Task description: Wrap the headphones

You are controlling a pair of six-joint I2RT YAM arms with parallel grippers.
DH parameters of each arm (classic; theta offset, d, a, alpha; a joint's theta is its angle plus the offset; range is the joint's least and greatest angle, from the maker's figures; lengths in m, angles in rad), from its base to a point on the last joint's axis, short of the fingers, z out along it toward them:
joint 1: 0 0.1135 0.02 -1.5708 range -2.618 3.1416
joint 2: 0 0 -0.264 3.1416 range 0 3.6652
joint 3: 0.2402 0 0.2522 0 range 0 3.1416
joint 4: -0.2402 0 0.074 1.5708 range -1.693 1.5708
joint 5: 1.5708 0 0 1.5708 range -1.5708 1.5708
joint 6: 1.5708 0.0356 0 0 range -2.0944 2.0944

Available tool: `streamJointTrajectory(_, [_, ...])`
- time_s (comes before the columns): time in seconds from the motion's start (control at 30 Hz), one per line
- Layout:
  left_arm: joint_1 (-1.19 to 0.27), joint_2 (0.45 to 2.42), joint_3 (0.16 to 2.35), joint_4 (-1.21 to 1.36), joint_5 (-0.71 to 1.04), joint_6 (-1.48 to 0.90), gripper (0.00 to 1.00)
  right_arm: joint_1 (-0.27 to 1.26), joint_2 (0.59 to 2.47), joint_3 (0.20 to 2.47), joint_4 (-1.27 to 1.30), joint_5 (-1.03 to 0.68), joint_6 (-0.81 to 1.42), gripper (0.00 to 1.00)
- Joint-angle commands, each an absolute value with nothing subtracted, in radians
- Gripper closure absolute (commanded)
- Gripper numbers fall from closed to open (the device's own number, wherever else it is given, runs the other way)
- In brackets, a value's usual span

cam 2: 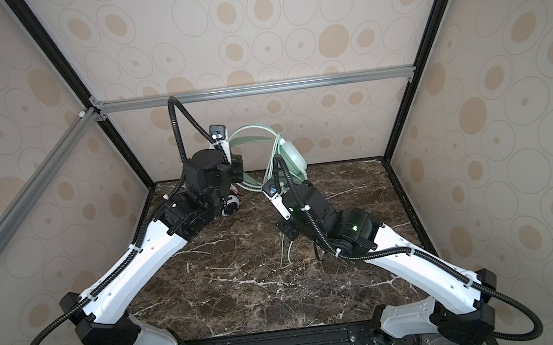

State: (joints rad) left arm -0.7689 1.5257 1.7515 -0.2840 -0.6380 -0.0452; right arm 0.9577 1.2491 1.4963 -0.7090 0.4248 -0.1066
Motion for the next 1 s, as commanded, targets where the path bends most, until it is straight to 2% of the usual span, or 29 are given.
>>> streamJointTrajectory(0.0, [-0.774, 1.490, 1.776, -0.284, -0.648, -0.011, 1.00, 0.970, 1.254, 1.551, -0.754, 0.527, -0.165, 0.97])
streamJointTrajectory(0.27, [-0.783, 1.480, 1.778, -0.349, -0.626, -0.039, 1.00, 0.972, 1.269, 1.543, -0.673, 0.679, -0.264, 0.97])
streamJointTrajectory(0.57, [-0.785, 1.500, 1.819, -0.391, -0.645, -0.059, 1.00, 0.973, 1.250, 1.472, -0.526, 0.620, -0.281, 0.92])
streamJointTrajectory(0.77, [-0.798, 1.499, 1.792, -0.296, -0.757, -0.037, 1.00, 0.963, 1.239, 1.426, -0.513, 0.569, -0.137, 0.91])
streamJointTrajectory(0.97, [-0.814, 1.546, 1.851, -0.273, -0.763, 0.020, 1.00, 0.963, 1.261, 1.424, -0.519, 0.624, -0.163, 0.93])
